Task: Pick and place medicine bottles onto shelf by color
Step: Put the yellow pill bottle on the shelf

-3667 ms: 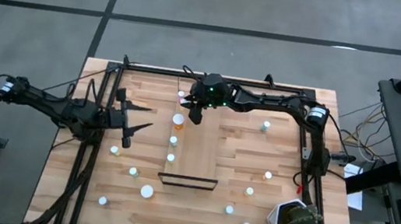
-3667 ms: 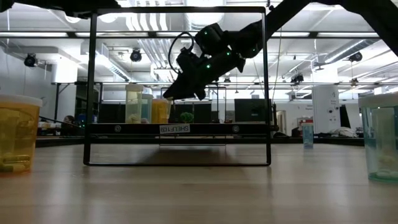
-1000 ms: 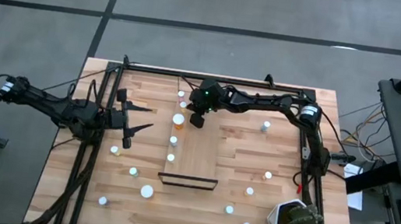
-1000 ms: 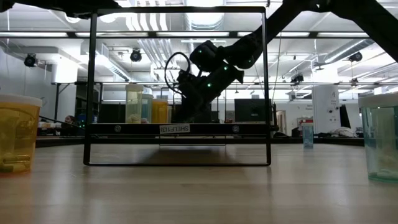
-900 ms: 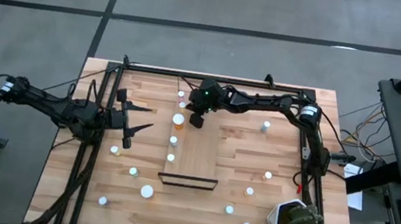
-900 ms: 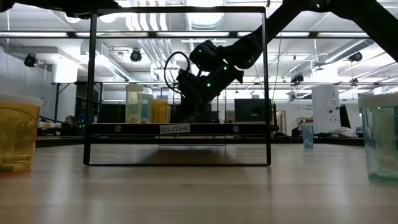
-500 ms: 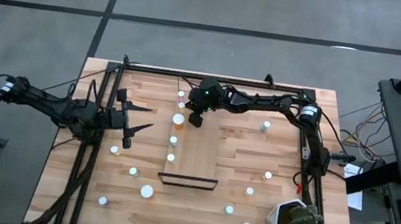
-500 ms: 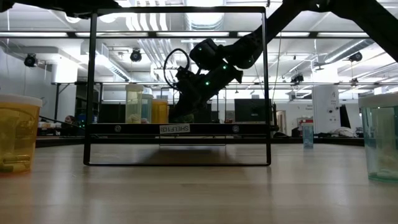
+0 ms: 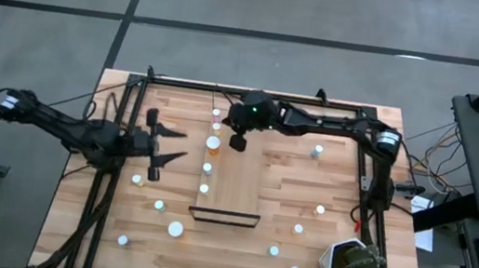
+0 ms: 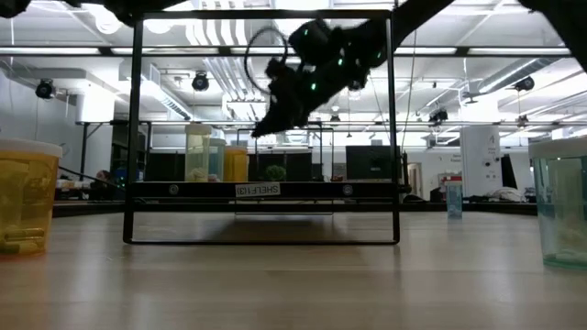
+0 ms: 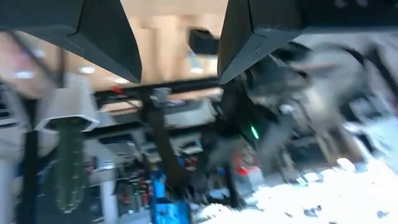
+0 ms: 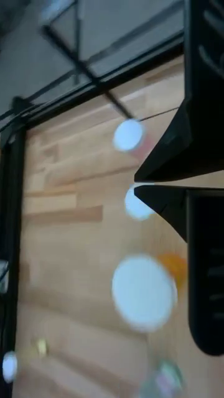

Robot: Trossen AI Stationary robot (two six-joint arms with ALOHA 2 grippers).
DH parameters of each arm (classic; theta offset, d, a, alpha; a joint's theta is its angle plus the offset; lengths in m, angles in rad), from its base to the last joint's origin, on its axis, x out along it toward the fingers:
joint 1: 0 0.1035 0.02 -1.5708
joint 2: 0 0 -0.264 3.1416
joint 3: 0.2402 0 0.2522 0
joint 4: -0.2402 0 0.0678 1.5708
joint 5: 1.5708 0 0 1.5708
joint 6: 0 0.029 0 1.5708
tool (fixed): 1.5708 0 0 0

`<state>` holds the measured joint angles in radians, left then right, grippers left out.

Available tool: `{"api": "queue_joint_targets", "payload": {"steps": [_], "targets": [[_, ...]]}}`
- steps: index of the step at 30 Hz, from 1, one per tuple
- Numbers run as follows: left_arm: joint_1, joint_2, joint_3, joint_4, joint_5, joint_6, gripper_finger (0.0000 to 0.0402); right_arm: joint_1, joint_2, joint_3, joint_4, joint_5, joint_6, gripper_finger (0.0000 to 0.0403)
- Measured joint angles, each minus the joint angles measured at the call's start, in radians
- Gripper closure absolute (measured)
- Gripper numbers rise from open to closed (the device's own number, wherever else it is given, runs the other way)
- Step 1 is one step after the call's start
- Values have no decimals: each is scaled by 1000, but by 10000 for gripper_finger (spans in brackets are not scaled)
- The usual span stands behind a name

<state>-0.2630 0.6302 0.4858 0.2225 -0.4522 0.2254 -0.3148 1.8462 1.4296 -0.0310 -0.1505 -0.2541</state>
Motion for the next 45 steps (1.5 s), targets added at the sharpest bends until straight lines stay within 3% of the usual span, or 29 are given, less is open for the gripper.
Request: {"api": "queue_joint_targets", "payload": {"steps": [11,21,27,33,38,45], "targets": [[-31,223,21,93,35,-322,207,116,-230,-224,165,5,-107,394],[-39,376,51,247,18,-346,207,158,-418,-493,448,-13,-188,394],[-32,432,74,277,-89,-342,207,157,-521,-560,495,-104,-211,394],[10,489,127,274,-103,-347,207,158,-606,-628,572,-122,-220,394],[77,527,213,130,-93,-371,214,155,-635,-677,619,-122,-218,394],[205,540,385,-288,54,-402,274,153,-652,-681,604,-119,-217,394]]}}
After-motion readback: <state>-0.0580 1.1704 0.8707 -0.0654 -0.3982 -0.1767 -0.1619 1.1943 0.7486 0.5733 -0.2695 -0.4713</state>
